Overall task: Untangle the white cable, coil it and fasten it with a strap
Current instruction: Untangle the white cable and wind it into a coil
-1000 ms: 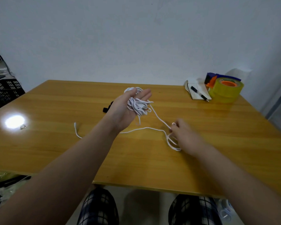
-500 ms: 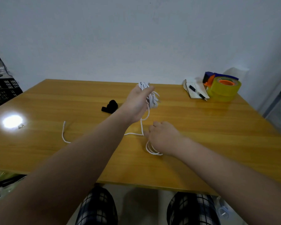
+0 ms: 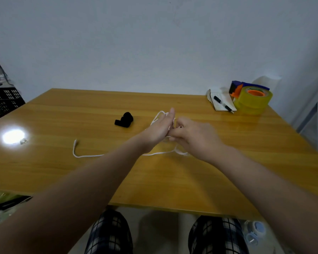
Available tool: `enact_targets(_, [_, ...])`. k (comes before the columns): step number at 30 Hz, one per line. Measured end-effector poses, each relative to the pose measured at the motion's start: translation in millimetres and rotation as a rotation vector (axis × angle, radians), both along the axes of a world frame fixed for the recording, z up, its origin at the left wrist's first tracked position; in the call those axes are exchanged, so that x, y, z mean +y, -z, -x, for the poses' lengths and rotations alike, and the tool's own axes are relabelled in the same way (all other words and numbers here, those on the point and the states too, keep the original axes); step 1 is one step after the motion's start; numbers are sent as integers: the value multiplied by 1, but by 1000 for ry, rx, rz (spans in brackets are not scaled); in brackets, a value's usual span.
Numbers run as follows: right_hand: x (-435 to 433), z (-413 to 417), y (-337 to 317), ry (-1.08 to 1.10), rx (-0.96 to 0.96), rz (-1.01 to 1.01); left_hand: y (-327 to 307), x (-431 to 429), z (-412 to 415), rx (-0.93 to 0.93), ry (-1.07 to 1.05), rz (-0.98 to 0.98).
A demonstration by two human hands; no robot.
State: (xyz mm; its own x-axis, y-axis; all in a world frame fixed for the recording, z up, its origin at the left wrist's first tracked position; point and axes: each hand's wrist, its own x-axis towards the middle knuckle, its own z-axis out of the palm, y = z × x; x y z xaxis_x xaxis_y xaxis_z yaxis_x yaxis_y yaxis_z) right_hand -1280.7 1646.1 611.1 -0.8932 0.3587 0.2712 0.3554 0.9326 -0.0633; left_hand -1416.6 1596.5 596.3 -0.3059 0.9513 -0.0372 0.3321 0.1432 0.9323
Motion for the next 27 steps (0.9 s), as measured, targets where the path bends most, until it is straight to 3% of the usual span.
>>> enact_targets(4, [5,-5,-5,160,20,-47,-3,-9,-4,241,140,-20])
enact_targets(8, [21,-12,-2,17,39,264,-7,-11,-4,607,264,31])
enact_targets(11, [35,-20,0,-27,53,420,-9,-10,6,724,227,82])
enact_targets(13, [42,-23,1,11,109,508,-8,-13,11,705,160,97])
enact_targets(17, [47,-27,-1,26,217,288,-5,-15,18,633,39,52])
enact_targets(22, [48,-26,13,165,411,338,5,-17,29,621,-3,55])
enact_targets(25, [61,-29,25,389,546,516,9,-27,29,305,82,-23])
enact_targets(27, [70,-34,25,485,502,535,13,-34,24,97,144,-46])
